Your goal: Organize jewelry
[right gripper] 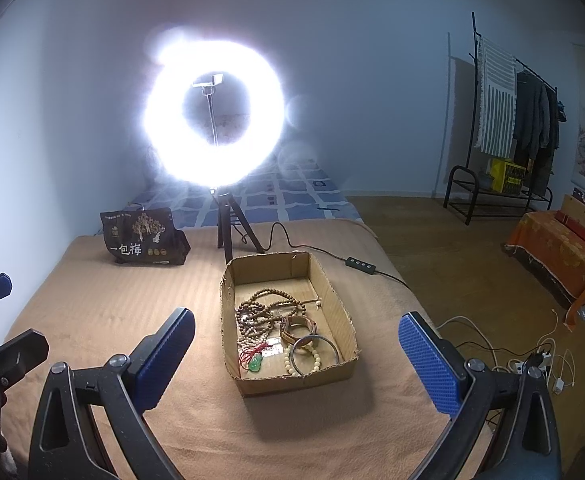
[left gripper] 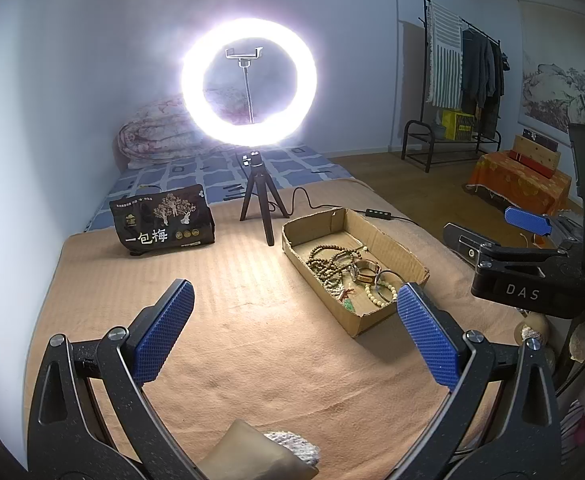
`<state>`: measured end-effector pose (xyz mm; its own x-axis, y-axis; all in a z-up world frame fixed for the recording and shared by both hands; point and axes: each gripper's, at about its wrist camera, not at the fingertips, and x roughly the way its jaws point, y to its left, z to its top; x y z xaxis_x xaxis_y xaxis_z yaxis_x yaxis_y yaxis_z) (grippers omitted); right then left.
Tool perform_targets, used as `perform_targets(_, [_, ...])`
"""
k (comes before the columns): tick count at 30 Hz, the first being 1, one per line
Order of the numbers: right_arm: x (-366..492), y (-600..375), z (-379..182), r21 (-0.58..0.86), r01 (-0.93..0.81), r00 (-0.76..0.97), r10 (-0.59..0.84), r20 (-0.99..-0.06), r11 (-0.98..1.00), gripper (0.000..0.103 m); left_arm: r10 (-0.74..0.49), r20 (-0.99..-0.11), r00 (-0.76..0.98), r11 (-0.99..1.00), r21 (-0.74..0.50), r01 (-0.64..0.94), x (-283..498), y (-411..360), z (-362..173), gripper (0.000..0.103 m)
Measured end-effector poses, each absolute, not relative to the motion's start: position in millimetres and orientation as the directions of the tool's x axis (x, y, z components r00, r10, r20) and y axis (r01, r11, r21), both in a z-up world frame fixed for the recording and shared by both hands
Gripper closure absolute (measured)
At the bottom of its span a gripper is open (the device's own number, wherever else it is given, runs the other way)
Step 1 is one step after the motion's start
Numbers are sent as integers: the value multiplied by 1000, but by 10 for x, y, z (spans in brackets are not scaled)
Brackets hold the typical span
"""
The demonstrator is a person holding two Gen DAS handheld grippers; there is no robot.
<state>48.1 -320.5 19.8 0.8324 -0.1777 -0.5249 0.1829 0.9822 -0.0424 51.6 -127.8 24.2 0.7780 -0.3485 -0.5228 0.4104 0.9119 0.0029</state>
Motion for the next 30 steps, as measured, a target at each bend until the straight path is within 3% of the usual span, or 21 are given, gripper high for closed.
perform_targets(30, [473,-3209,171,-49,174,829,-173,-532,984,0,-346,-519,782,913,5,408,510,-1287,241,0])
